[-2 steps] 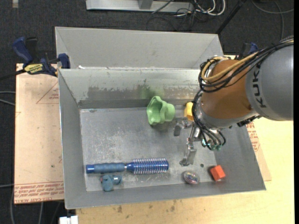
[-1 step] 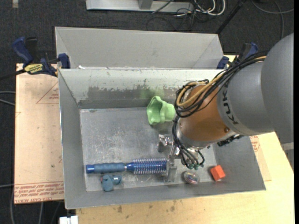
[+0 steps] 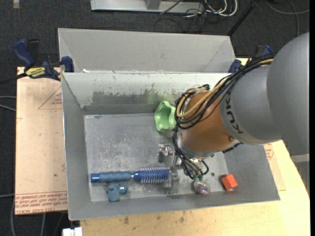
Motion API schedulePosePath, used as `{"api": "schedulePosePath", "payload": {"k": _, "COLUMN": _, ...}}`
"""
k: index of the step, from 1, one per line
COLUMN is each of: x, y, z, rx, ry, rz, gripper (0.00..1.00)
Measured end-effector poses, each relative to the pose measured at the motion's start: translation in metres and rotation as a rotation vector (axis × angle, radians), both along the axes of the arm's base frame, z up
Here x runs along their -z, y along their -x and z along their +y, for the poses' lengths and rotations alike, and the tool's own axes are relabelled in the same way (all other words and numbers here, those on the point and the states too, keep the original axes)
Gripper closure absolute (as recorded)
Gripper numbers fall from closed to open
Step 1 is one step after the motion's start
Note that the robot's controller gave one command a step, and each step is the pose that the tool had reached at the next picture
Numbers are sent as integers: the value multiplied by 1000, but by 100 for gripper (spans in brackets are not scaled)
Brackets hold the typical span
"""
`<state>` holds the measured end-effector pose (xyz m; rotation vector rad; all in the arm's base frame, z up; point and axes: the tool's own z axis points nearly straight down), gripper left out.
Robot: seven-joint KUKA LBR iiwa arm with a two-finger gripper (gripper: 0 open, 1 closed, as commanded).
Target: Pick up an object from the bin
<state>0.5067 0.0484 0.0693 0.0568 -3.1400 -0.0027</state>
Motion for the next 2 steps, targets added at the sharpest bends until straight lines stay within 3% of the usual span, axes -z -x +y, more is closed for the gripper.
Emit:
{"api": "schedulePosePath", "payload": {"k": 1, "x": 0, "y": 0, "z": -1, "rx": 1, "ry": 1, "rz": -1, "gripper": 100}}
{"api": "schedulePosePath", "payload": {"k": 2, "x": -154, "y": -3, "z": -8, "rx": -43, "ry": 1, "rz": -10, "gripper": 100}}
